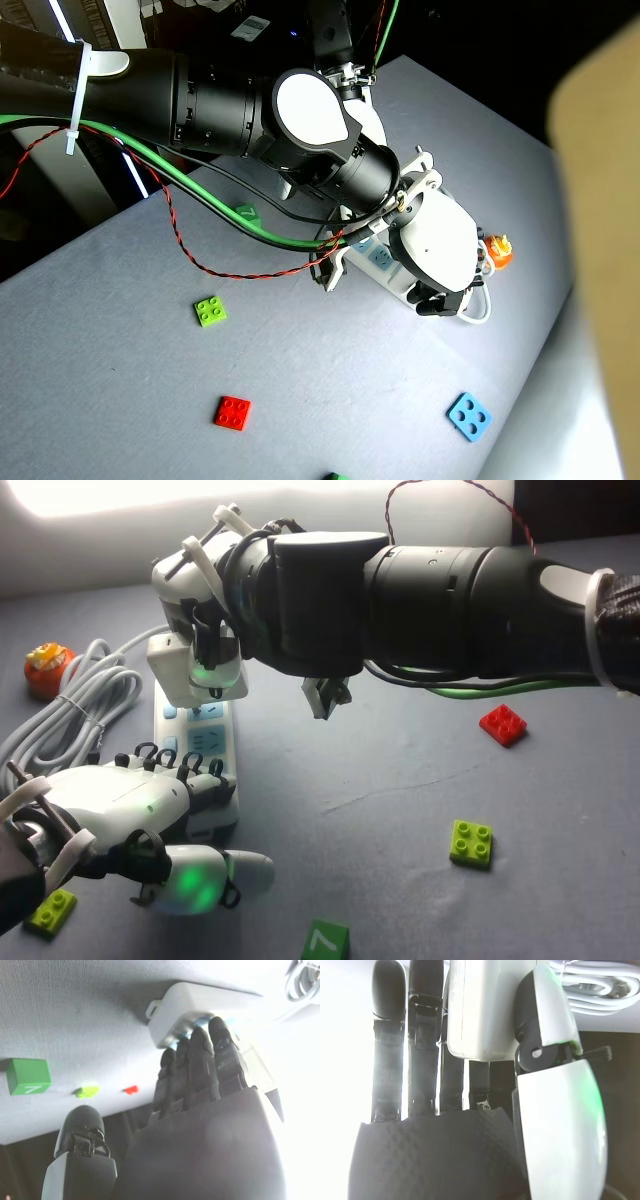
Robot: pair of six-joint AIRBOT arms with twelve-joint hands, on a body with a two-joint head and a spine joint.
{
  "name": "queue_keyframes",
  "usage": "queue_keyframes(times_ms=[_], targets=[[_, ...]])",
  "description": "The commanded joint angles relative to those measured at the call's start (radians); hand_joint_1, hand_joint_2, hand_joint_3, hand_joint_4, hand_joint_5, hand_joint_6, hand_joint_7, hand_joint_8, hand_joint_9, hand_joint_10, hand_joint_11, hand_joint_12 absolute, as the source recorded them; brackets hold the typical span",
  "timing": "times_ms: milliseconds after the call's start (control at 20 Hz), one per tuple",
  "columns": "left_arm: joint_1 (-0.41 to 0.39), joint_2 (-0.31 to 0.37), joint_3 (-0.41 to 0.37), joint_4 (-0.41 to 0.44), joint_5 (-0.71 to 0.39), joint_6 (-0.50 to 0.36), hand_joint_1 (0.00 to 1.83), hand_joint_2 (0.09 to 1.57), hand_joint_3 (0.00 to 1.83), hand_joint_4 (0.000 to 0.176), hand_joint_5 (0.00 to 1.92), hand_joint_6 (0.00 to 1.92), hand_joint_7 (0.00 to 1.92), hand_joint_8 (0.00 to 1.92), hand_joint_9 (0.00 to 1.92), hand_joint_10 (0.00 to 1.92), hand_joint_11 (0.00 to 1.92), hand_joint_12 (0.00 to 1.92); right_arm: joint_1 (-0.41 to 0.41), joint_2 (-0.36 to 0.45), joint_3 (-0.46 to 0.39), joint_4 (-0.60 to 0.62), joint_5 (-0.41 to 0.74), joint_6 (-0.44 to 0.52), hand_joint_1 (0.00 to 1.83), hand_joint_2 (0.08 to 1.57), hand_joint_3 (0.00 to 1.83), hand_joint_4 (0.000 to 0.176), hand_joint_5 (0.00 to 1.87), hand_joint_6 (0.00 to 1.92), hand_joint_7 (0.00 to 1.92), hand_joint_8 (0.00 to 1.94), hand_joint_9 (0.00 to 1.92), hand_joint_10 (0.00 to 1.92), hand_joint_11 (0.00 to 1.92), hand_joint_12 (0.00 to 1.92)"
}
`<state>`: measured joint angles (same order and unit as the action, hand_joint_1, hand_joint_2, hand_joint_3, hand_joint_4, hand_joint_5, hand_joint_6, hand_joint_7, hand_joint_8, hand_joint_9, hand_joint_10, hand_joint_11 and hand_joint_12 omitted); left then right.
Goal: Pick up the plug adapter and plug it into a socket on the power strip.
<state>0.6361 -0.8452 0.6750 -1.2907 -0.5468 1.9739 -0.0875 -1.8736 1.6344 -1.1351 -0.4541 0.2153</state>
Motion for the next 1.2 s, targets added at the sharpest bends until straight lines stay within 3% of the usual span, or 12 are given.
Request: queue_keyframes(times_ms=[0, 700, 850, 950, 1150], targets=[[0.001, -0.004, -0.002, 0.021, -0.019, -0.001, 0.00, 1.20, 0.00, 0.000, 0.13, 0.01, 0.15, 0.01, 0.15, 0.00, 0.00, 0.32, 0.002, 0.009, -0.008, -0.037, 0.020, -0.006, 1.23, 1.12, 0.00, 0.000, 0.89, 1.05, 1.07, 0.93, 1.27, 0.01, 0.76, 1.04], [-0.001, -0.010, -0.001, 0.021, -0.027, -0.001, 0.00, 1.20, 0.00, 0.000, 0.13, 0.01, 0.16, 0.01, 0.16, 0.01, 0.00, 0.35, -0.035, 0.005, -0.019, -0.078, 0.061, 0.007, 1.23, 1.11, 0.00, 0.000, 0.92, 1.02, 1.07, 0.92, 1.27, 0.00, 0.77, 1.00], [-0.001, -0.010, -0.001, 0.021, -0.027, -0.001, 0.00, 1.20, 0.00, 0.000, 0.12, 0.00, 0.14, 0.00, 0.14, 0.00, 0.00, 0.30, -0.033, -0.016, -0.004, -0.187, 0.068, 0.093, 1.23, 1.11, 0.00, 0.000, 0.92, 1.00, 1.07, 0.95, 1.27, 0.01, 0.78, 1.01], [-0.002, -0.010, -0.001, 0.021, -0.027, -0.002, 0.00, 1.20, 0.00, 0.000, 0.12, 0.00, 0.16, 0.00, 0.15, 0.00, 0.00, 0.31, -0.024, -0.028, 0.008, -0.187, 0.072, 0.104, 1.24, 1.10, 0.00, 0.000, 0.94, 0.99, 1.11, 0.87, 1.28, 0.01, 0.79, 0.99], [-0.002, -0.010, -0.001, 0.021, -0.027, -0.002, 0.00, 1.20, 0.00, 0.000, 0.11, 0.00, 0.14, 0.00, 0.14, 0.00, 0.00, 0.30, -0.015, -0.048, 0.010, -0.187, 0.073, 0.103, 1.23, 1.11, 0.00, 0.000, 0.90, 1.04, 1.08, 0.91, 1.27, 0.00, 0.79, 0.97]])
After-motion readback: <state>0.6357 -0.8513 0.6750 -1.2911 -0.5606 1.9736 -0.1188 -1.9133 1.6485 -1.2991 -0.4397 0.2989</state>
